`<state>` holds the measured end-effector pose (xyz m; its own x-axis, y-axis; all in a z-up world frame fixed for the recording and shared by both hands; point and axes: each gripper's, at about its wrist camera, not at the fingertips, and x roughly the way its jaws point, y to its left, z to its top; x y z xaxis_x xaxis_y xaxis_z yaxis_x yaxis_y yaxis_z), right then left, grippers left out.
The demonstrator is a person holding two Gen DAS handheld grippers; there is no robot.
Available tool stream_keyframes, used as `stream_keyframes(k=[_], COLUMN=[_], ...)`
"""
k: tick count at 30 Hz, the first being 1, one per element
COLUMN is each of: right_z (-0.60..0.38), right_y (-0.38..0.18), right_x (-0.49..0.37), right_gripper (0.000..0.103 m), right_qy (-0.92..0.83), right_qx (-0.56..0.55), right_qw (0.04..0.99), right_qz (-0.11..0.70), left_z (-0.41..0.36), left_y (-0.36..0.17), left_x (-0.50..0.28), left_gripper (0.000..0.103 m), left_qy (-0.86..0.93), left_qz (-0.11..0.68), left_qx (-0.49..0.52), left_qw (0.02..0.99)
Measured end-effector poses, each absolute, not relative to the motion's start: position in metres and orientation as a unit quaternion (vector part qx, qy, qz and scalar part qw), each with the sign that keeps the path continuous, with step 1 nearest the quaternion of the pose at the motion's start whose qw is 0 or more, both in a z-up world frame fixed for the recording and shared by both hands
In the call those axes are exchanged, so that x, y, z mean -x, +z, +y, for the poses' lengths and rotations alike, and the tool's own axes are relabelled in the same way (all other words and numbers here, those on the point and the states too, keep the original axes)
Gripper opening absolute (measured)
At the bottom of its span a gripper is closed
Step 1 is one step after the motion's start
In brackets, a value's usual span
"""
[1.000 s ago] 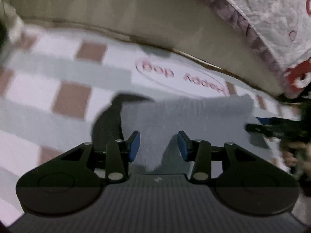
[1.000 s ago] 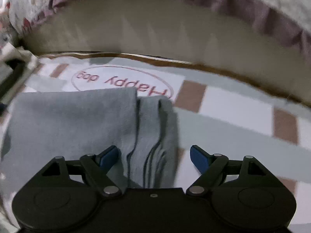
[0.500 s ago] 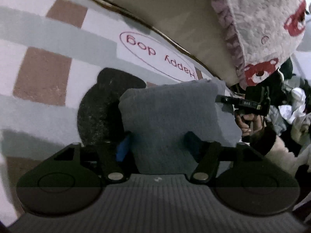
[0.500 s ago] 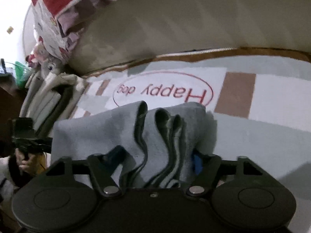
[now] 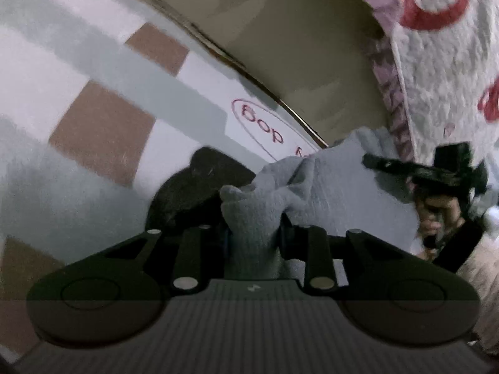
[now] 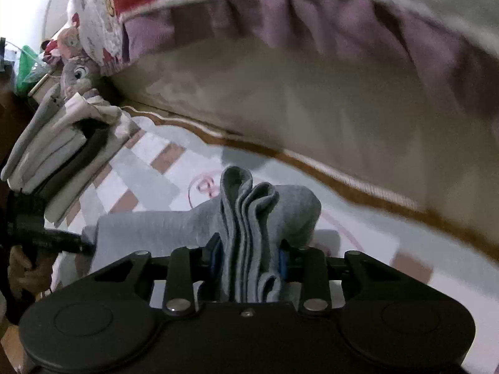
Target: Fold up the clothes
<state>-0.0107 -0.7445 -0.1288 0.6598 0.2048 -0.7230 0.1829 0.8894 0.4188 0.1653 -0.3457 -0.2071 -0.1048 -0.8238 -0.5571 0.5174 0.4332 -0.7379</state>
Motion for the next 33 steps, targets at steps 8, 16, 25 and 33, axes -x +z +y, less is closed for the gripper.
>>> stream_keyframes(k=[8,16,25,33], right_z=[-0.732,-0.663,-0.650,-0.638], right_y=[-0.119,-0.126,-0.195,-0.205], right_x=[0.056,0.130,0.128,0.109], right_gripper=[0.063,0.087,0.091,0.057], right_qy=[-0.244,-0.301,-0.299,-0.284], right_qx=[-0.326,-0.425,-0.507,-0.448], right_qw=[0.814,0.760,0.763,0.828], right_qz=[0.414,0.388,0.264,0.180], left_z=[-0.333,-0.340,-0.359,-0.365], left_y=[-0.207,-0.215,-0.228,-0.204], left_x=[-0.168,-0.175,-0.182,-0.161], left_gripper=[0.041,0.050,0.065,0.029], left_qy=[-0.515,-0.528,-0.520,-0.525], left_qz=[0.546,0.585,0.586,0.539], left_qx=[0.163,0.146,0.184,0.122], left_qw=[0.640,0.598,0.594,0.648])
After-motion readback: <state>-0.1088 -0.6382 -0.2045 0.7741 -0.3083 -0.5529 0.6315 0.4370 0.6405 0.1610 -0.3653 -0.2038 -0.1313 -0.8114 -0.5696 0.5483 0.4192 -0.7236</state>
